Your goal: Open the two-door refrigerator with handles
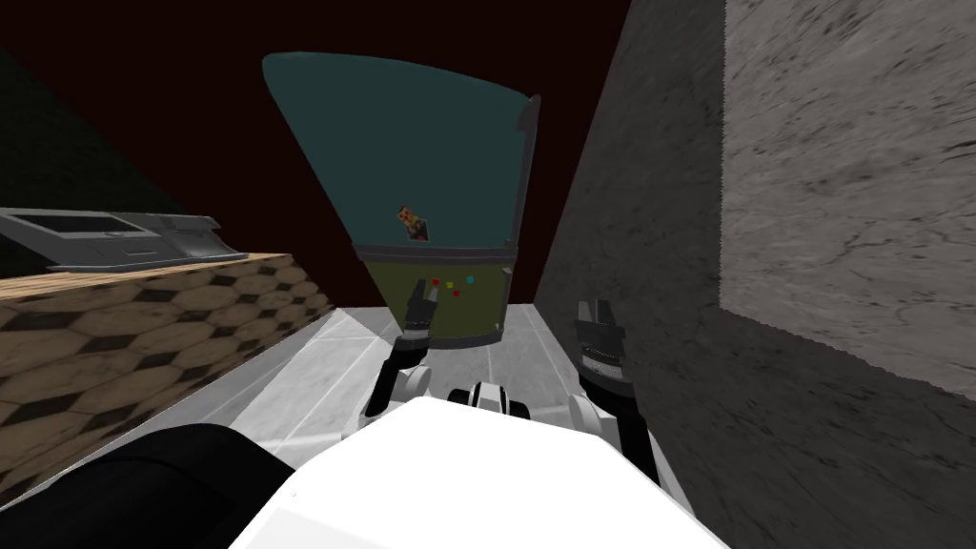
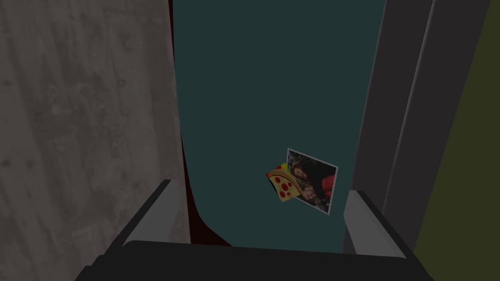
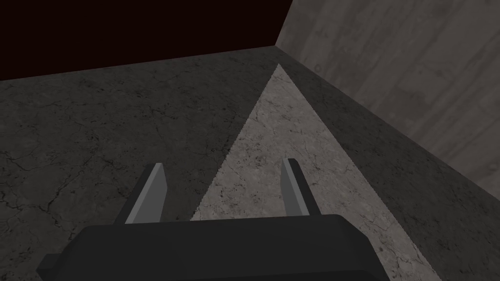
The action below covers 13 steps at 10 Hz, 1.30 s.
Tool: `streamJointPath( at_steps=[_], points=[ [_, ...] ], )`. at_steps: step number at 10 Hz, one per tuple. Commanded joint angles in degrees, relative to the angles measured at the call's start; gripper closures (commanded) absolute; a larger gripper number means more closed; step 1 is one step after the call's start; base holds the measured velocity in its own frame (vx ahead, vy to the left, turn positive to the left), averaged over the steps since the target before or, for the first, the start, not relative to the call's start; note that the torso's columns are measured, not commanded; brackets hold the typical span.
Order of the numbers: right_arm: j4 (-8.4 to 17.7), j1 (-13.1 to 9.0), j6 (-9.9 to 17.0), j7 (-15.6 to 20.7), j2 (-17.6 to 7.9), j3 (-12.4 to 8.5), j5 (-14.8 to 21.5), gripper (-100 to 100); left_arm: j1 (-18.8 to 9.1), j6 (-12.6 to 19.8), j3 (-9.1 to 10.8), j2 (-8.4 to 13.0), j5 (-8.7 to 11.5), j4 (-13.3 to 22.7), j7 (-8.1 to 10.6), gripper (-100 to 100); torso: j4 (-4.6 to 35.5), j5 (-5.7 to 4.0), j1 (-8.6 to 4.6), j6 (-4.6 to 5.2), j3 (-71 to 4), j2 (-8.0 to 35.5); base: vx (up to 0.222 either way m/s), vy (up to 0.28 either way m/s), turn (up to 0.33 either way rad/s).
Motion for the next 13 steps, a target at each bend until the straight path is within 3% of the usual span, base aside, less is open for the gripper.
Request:
streamJointPath(
  at_steps=[1,13],
  points=[
    [0.0,0.0,0.0,0.0,0.0,0.0,0.0,0,-0.7,2.4,0.16,3.2,-0.9,0.7,-0.47,-100,0.5,-0.01,-0.02,0.00,-1.1,0.5,0.070,-0.060,-0.067],
    [0.0,0.0,0.0,0.0,0.0,0.0,0.0,0,-4.4,16.2,1.24,13.9,-6.6,5.4,-3.11,-100,0.8,0.01,0.08,-0.01,-1.4,0.7,0.086,-0.102,-0.060]
  ],
)
